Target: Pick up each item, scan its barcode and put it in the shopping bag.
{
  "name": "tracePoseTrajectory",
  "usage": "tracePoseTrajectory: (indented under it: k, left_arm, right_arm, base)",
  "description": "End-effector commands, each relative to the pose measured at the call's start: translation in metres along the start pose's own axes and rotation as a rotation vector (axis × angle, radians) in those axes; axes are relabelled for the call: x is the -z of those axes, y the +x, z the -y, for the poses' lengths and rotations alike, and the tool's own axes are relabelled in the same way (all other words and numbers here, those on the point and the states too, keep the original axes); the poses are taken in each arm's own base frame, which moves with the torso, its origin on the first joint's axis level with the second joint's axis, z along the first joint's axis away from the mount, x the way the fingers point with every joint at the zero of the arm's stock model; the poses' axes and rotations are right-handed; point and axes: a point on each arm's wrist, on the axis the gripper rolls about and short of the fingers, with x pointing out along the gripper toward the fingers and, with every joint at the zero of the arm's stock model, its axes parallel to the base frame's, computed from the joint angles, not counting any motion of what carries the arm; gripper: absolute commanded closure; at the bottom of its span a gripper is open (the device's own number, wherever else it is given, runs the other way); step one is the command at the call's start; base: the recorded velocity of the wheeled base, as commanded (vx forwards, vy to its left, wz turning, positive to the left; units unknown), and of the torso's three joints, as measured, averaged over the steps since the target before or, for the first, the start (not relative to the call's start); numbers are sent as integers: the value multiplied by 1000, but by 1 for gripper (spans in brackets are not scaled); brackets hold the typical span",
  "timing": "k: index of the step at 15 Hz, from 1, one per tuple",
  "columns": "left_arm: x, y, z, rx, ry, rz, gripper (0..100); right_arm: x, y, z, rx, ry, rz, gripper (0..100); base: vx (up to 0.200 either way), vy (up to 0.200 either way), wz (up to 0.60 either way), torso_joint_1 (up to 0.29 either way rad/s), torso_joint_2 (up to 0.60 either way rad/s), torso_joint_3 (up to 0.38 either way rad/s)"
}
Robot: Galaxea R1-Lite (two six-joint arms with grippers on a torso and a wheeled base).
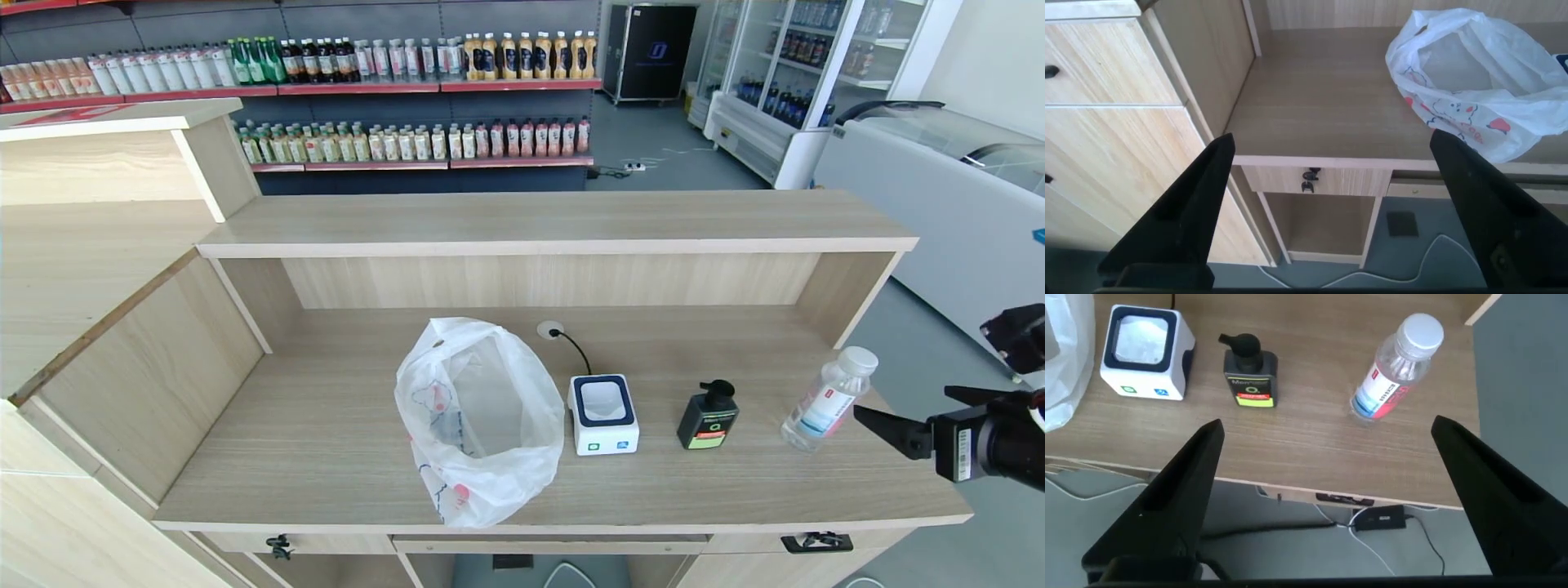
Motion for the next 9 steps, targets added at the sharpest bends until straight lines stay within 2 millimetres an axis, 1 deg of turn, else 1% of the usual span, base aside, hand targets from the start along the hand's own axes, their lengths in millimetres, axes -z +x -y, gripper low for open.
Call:
tracePoseTrajectory:
  k: [1, 2, 4, 5, 6, 9]
  left_arm:
    - [0, 0, 0, -1, 0, 0, 0]
    - [0, 0, 0, 0, 0, 0, 0]
    - [0, 0, 0, 0, 0, 0, 0]
    - [0, 0, 0, -1, 0, 0, 0]
    - [0, 0, 0, -1, 0, 0, 0]
    - [0, 0, 0, 0, 0, 0, 0]
  right_arm:
    - [18, 29, 4, -22, -2, -71, 0]
    - [22, 36, 7, -30, -34, -72, 0]
    - [29, 48, 14, -104, -110, -74, 0]
    - [31, 50, 15, -113, -126, -79, 0]
    - [39, 58, 21, -157, -190, -95, 0]
    - [44, 61, 24, -171, -206, -110, 0]
  base:
    - [0, 0, 0, 0, 0, 0]
    - [0, 0, 0, 0, 0, 0]
    - [0, 0, 0, 0, 0, 0]
    - [0, 0, 0, 0, 0, 0]
    - [0, 0, 0, 0, 0, 0]
    - [0, 0, 0, 0, 0, 0]
